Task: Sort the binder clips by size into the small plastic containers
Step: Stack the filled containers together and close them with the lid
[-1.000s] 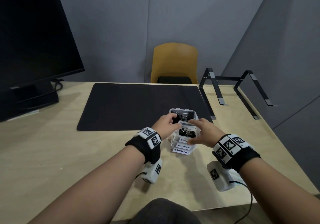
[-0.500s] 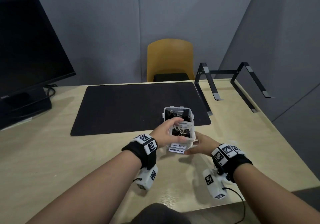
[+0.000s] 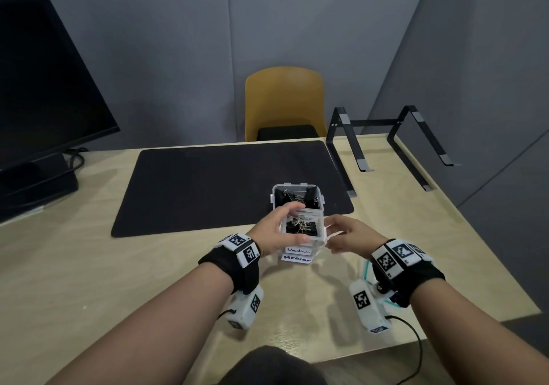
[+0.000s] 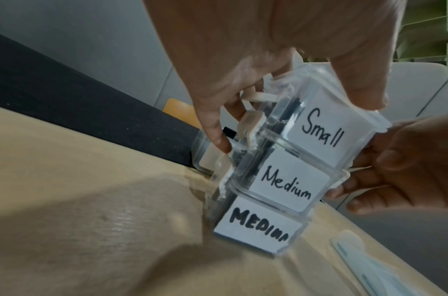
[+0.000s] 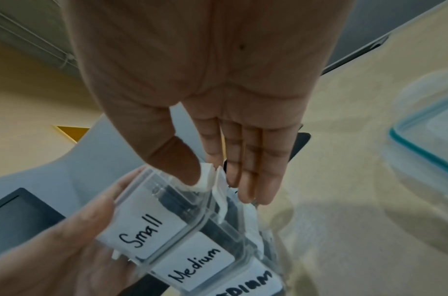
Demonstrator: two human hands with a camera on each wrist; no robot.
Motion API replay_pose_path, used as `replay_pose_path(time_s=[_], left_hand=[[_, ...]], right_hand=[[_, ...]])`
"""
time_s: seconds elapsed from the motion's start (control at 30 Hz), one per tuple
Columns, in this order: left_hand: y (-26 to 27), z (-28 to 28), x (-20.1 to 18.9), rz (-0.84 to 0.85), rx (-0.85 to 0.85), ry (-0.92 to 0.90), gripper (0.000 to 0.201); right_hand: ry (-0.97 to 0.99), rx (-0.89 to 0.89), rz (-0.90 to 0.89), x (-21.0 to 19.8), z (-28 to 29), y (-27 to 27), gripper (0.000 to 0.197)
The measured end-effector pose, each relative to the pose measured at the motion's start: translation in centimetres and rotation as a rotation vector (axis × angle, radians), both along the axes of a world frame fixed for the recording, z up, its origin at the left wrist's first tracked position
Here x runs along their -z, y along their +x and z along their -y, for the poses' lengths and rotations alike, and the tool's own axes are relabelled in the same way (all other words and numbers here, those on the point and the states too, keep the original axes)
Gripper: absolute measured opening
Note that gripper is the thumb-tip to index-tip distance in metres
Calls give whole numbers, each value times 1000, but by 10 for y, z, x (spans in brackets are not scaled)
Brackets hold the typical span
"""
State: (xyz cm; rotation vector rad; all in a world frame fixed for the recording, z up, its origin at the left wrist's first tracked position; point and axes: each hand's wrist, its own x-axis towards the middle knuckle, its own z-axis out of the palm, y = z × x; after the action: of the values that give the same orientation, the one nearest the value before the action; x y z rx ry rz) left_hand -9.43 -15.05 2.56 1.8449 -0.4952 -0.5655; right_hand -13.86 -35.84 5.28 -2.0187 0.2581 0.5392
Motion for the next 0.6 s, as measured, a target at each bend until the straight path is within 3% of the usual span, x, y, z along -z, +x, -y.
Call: replay_pose_path(time_s=[0.2, 0.6], left_hand=[[0, 1, 0, 31, 2, 5, 61], [3, 1, -1, 56, 3, 54, 63]], right_hand=[[76, 113, -3, -5, -1, 4, 20], [247, 249, -42, -21, -11, 7, 8]])
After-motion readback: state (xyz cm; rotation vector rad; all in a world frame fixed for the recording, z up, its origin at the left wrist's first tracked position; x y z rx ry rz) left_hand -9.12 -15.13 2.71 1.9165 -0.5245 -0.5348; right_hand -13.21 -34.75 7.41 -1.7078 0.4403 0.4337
